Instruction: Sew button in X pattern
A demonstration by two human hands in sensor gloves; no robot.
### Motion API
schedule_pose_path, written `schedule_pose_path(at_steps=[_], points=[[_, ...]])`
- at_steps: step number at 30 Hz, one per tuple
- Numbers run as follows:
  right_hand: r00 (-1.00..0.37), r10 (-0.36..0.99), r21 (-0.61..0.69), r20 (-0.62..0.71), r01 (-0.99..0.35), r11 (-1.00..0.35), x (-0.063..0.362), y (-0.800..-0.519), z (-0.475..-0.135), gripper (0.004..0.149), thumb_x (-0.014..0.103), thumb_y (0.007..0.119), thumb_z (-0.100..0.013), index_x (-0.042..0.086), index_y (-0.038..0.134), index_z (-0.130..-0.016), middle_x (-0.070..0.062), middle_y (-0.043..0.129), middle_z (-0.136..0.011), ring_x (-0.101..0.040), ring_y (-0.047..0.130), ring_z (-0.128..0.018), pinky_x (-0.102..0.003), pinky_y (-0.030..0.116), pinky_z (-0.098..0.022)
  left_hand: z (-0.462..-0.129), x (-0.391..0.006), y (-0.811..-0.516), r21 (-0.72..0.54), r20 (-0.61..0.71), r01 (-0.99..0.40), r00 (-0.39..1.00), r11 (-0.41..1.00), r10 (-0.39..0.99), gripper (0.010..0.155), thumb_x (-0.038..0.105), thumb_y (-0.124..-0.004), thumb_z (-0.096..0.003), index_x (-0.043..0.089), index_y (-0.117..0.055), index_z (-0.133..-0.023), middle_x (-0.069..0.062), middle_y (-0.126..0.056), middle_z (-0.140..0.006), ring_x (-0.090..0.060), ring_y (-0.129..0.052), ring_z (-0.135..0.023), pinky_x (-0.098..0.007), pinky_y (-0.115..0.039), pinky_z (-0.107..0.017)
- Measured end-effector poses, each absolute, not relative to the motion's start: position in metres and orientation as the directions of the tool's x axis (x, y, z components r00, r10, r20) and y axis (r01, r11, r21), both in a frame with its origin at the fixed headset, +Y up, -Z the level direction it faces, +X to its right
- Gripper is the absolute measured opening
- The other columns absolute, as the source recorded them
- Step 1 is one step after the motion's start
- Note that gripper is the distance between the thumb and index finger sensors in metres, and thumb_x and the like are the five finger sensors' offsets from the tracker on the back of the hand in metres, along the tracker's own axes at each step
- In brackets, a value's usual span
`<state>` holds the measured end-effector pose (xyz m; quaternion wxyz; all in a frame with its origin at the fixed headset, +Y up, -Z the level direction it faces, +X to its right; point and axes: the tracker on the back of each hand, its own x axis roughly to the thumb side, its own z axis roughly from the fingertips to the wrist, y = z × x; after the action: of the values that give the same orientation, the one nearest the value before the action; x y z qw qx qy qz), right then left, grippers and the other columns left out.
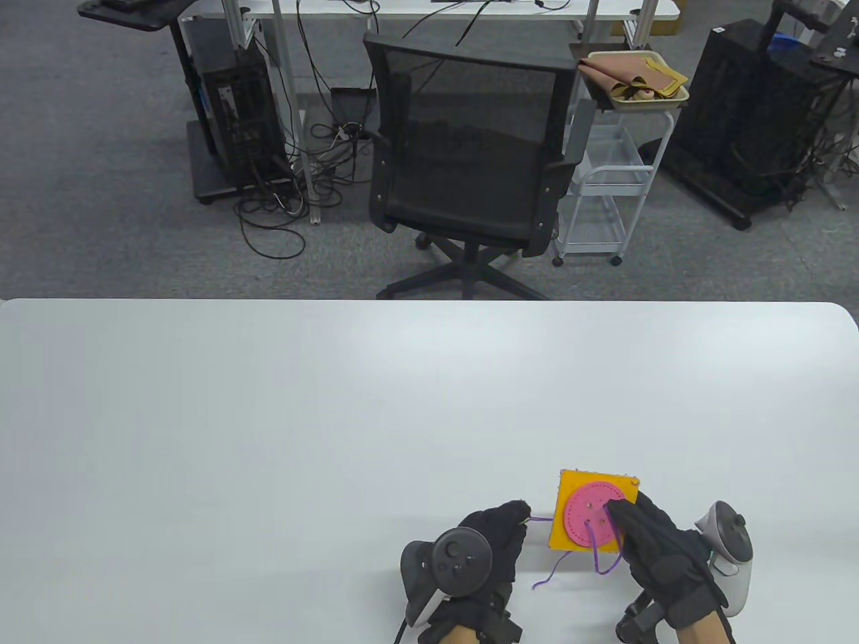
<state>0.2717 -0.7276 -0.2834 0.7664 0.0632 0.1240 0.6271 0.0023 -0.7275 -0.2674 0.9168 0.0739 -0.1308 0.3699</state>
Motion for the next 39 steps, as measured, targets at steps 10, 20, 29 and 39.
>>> schedule_pose_path(at_steps=[10,20,29,39], points=[[0.201,0.973,0.241,-0.115,-0.944,0.224,0.273,-0.727,-0.283,0.038,0.040,0.068,-0.056,0.025,0.069,-0.091,-0.016,0.054,-0.101,-0.034,0.056,-0.089,-0.065,0.037,-0.077,-0.276,-0.018,-0.740,0.072,0.139,-0.639,0.766,0.765,0.627,0.039,0.029,-0.078,-0.0493,0.019,-0.081,-0.087,-0.003,-0.100,-0.076,-0.028,-0.101,-0.066,-0.054,-0.079,-0.054],[0.238,0.965,0.223,-0.107,-0.941,0.256,0.280,-0.725,-0.283,0.039,0.040,0.068,-0.056,0.024,0.069,-0.091,-0.016,0.054,-0.101,-0.034,0.056,-0.089,-0.064,0.037,-0.077,-0.280,-0.039,-0.752,0.090,-0.036,-0.640,0.764,0.763,0.645,0.040,0.028,-0.077,-0.0491,0.016,-0.081,-0.087,-0.006,-0.102,-0.074,-0.027,-0.104,-0.059,-0.053,-0.083,-0.048],[0.289,0.953,0.199,-0.093,-0.932,0.303,0.290,-0.721,-0.282,0.039,0.040,0.067,-0.056,0.023,0.067,-0.091,-0.015,0.054,-0.101,-0.033,0.056,-0.089,-0.064,0.037,-0.078,-0.281,-0.050,-0.758,0.102,-0.112,-0.622,0.768,0.776,0.630,0.040,0.027,-0.077,-0.0489,0.014,-0.080,-0.086,-0.007,-0.103,-0.072,-0.027,-0.106,-0.056,-0.053,-0.084,-0.046],[0.341,0.936,0.177,-0.088,-0.919,0.352,0.297,-0.720,-0.283,0.039,0.040,0.067,-0.056,0.023,0.067,-0.091,-0.015,0.054,-0.101,-0.033,0.056,-0.089,-0.064,0.038,-0.078,-0.280,-0.053,-0.758,0.117,-0.157,-0.584,0.788,0.803,0.596,0.040,0.026,-0.077,-0.0487,0.013,-0.078,-0.087,-0.008,-0.100,-0.073,-0.024,-0.106,-0.053,-0.051,-0.086,-0.044]])
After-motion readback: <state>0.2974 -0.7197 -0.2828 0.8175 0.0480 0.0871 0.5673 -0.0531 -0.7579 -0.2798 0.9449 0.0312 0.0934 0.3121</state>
